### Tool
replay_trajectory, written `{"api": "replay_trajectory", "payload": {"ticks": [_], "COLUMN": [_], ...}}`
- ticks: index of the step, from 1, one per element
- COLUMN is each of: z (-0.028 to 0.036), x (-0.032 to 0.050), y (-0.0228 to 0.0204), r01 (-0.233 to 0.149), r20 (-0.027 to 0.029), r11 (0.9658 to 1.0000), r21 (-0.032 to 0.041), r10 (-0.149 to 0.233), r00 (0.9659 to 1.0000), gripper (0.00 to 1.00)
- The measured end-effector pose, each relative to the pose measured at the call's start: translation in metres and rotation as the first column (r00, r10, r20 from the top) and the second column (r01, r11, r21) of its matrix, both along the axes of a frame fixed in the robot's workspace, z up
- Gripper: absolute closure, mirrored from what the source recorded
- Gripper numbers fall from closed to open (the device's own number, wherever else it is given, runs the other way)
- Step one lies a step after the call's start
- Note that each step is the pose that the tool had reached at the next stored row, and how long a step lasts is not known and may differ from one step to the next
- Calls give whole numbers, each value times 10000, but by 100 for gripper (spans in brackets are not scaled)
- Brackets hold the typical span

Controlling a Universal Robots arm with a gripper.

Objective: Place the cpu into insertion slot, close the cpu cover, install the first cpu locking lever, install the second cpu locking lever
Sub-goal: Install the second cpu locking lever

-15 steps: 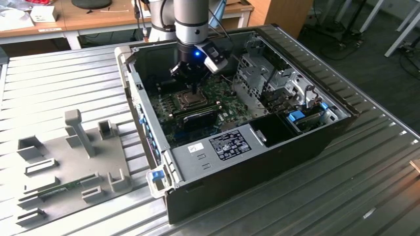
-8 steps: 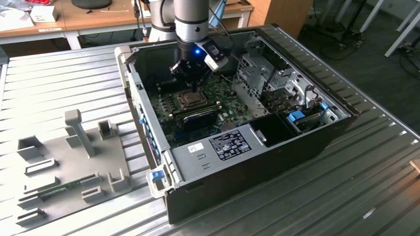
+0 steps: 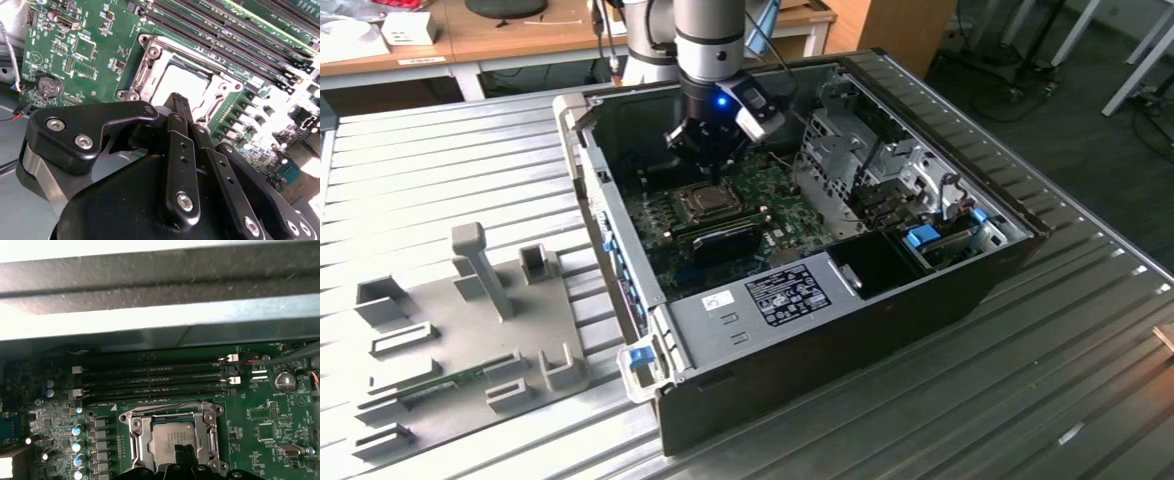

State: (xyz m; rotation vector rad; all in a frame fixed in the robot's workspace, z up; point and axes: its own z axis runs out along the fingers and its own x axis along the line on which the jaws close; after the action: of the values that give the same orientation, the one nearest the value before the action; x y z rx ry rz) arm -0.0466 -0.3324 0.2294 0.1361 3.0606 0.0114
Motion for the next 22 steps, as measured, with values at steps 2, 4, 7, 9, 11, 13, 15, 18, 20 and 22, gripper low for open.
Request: {"api": "replay_trajectory", "payload": {"ticks": [2, 4, 7, 9, 11, 13, 15, 18, 20, 22], "z": [25, 38, 41, 41, 41, 41, 42, 41, 41, 41], "x": [0, 0, 1, 0, 0, 0, 0, 0, 0, 0], "y": [0, 0, -12, -30, -52, -78, -106, -143, -168, -200], "r01": [0, 0, -2, -1, -1, 0, 0, 0, 0, 0], "r20": [1, 0, 0, 0, 0, 0, 0, 0, 1, 1], "r11": [10000, 10000, 10000, 10000, 10000, 10000, 10000, 10000, 10000, 10000], "r21": [1, 0, 1, 1, 1, 0, 0, 0, 1, 1], "r10": [0, 0, 2, 1, 1, 0, 0, 0, 0, 0], "r00": [10000, 10000, 10000, 10000, 10000, 10000, 10000, 10000, 10000, 10000], "gripper": [89, 89, 89, 89, 89, 89, 89, 89, 89, 89]}}
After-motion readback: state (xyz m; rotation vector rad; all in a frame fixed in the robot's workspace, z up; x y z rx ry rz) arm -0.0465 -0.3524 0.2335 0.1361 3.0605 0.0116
